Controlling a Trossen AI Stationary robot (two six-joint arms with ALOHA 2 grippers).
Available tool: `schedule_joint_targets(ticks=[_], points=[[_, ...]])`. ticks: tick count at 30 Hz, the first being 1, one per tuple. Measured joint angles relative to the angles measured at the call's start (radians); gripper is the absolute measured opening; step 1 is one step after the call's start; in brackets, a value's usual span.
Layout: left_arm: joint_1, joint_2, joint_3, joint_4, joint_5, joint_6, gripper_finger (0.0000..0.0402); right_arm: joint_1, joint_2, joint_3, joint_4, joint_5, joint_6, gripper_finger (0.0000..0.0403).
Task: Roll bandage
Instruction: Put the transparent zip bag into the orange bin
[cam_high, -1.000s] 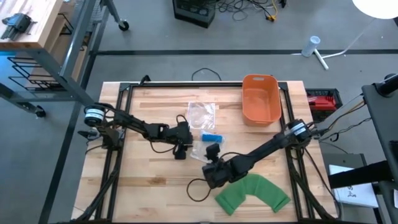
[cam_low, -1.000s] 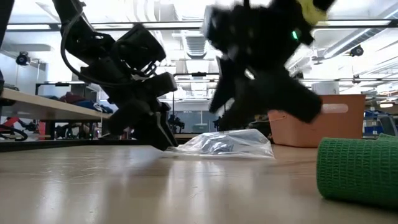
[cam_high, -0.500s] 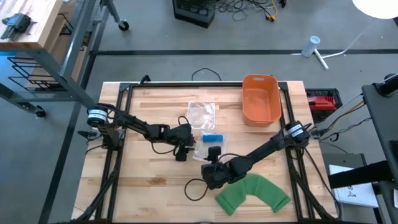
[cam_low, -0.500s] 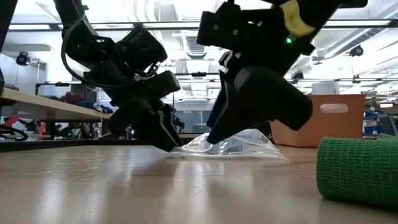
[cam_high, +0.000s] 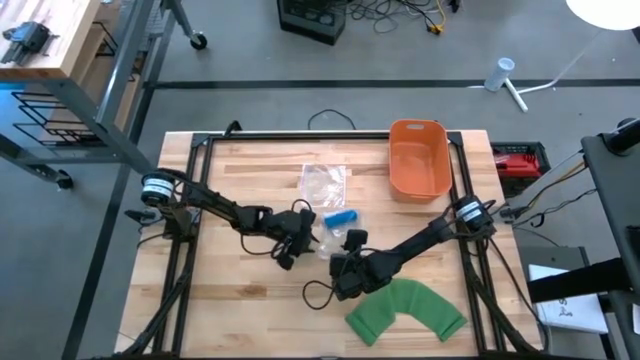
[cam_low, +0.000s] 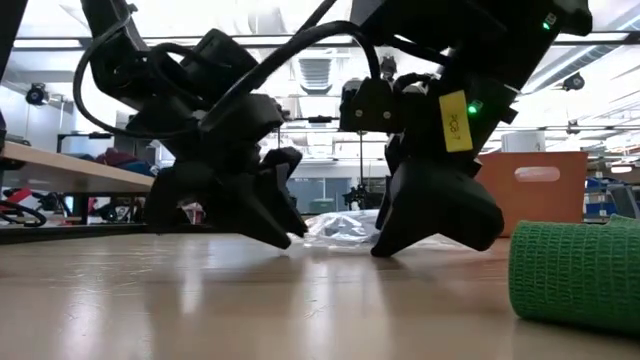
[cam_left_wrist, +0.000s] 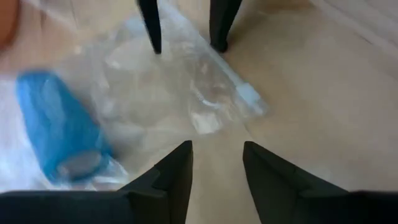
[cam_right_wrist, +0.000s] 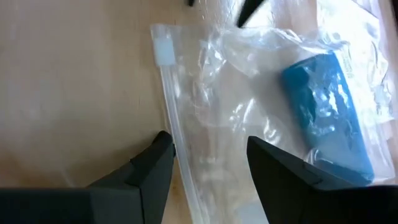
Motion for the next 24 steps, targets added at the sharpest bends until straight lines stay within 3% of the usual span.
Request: schedule_joint_targets(ticks=[11, 17, 24], points=[[-0.003, -0.003, 0.001, 0.011, -0.145, 0.442, 0.0144, 0.018, -0.059, 0.034, -0.024, -0.027, -0.026, 0.0199], [-0.023, -0.011, 0.002, 0.004, -0.213, 0.507, 0.0154, 0.045, -0.177, 0.014, -0.052, -0.018, -0.007, 0.0199], [-0.1, -0.018, 0.002, -0.004, -0.315, 0.631, 0.0166, 0.049, -0.258, -0.044, -0.174, 0.01, 0.135, 0.0199]])
